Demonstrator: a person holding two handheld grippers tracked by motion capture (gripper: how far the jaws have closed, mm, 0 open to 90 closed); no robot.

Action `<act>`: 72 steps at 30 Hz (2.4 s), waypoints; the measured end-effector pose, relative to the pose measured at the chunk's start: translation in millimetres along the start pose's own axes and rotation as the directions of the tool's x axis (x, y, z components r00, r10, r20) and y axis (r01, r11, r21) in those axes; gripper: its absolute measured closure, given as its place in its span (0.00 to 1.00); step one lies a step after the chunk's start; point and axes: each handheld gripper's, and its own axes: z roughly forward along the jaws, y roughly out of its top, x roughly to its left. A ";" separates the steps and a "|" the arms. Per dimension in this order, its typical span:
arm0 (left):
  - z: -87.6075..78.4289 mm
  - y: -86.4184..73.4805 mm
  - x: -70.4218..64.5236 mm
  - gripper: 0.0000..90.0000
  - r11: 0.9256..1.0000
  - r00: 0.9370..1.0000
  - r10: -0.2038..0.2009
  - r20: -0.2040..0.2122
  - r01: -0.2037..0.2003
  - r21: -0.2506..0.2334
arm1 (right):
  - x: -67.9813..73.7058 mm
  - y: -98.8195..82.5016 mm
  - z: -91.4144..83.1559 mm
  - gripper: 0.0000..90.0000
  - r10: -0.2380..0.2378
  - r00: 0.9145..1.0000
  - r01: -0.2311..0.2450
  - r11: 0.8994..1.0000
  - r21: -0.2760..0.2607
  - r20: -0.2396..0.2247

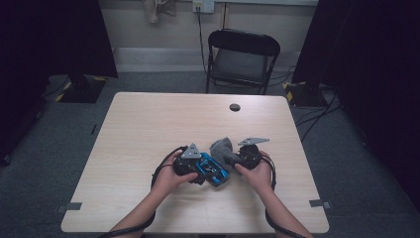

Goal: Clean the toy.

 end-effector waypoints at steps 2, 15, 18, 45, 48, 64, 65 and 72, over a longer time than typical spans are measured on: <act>-1.7 0.4 -0.2 0.18 1.000 1.000 0.001 0.001 -0.001 -0.001 | -0.3 0.8 -0.1 0.74 0.001 1.000 -0.001 1.000 -0.002 0.000; -44.2 -8.2 -2.6 0.18 1.000 1.000 -0.009 -0.012 0.009 -0.001 | 4.3 25.0 -15.9 0.74 -0.014 1.000 0.013 0.998 -0.061 -0.014; -54.7 -19.1 0.7 0.18 1.000 0.999 -0.024 -0.030 0.024 0.015 | 13.3 31.5 -10.9 0.74 -0.031 0.999 0.029 0.998 -0.063 -0.033; -141.4 -55.3 32.0 0.18 0.985 0.965 -0.156 -0.211 0.137 -0.100 | 117.8 36.4 66.9 0.72 -0.225 0.921 0.235 0.972 -0.007 -0.318; -138.6 -53.7 34.2 0.18 0.986 0.967 -0.153 -0.206 0.136 -0.095 | 120.0 31.3 70.6 0.71 -0.229 0.919 0.246 0.969 0.011 -0.322; -108.3 -44.6 39.1 0.45 0.992 0.986 -0.122 -0.112 0.118 -0.036 | 113.9 21.5 68.2 0.67 -0.247 0.916 0.265 0.964 0.016 -0.317; -107.7 -44.6 38.8 0.51 0.992 0.987 -0.122 -0.107 0.119 -0.028 | 113.5 21.0 68.2 0.67 -0.245 0.916 0.264 0.964 0.016 -0.317; -113.9 -46.8 38.1 0.83 0.992 0.989 -0.124 -0.085 0.125 0.016 | 113.4 19.3 69.1 0.59 -0.254 0.912 0.275 0.961 0.019 -0.323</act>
